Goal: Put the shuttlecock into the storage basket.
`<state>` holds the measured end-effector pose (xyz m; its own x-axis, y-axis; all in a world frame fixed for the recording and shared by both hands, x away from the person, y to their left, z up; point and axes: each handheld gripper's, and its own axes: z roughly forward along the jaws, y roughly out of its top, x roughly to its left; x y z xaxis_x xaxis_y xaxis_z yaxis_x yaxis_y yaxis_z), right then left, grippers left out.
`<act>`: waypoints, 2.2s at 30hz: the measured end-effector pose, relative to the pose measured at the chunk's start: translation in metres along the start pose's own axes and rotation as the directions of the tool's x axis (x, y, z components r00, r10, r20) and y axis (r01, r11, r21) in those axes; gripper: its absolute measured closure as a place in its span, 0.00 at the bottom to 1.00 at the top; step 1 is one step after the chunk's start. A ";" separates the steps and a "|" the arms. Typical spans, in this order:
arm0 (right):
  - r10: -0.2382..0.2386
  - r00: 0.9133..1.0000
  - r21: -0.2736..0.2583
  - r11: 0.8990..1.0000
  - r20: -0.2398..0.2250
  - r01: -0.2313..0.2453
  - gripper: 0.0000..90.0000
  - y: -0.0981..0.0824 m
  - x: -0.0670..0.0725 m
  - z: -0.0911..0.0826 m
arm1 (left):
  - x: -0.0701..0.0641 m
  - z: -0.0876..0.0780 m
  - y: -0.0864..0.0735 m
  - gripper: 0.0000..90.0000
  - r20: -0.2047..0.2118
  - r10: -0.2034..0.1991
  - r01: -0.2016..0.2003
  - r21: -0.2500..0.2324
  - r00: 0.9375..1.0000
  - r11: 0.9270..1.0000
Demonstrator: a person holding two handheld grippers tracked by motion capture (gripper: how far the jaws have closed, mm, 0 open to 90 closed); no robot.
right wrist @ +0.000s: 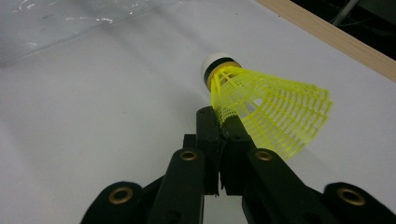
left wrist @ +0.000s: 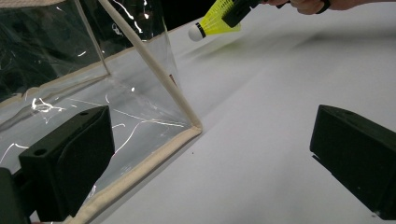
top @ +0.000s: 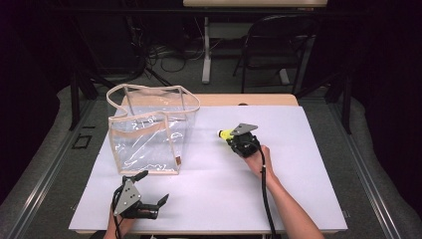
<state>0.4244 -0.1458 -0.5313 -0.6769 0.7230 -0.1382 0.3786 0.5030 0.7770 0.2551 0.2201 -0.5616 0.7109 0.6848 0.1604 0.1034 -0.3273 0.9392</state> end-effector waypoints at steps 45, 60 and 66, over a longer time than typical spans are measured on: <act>-0.024 1.000 -0.028 0.999 -0.002 0.024 0.99 0.019 -0.004 -0.022 | 0.000 0.000 0.000 0.00 -0.003 0.004 -0.004 0.006 1.000 1.000; -0.011 1.000 -0.056 0.998 -0.011 0.010 0.99 0.027 -0.008 -0.032 | 0.000 0.000 0.000 0.00 -0.002 0.004 -0.004 0.006 1.000 1.000; -0.015 1.000 -0.066 0.998 -0.010 0.015 0.99 0.031 -0.009 -0.035 | 0.000 0.000 0.000 0.00 -0.003 0.002 -0.002 0.005 1.000 1.000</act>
<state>0.4200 -0.1534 -0.4840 -0.6890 0.7103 -0.1440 0.3259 0.4811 0.8138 0.2549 0.2200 -0.5616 0.7088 0.6863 0.1629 0.1057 -0.3317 0.9375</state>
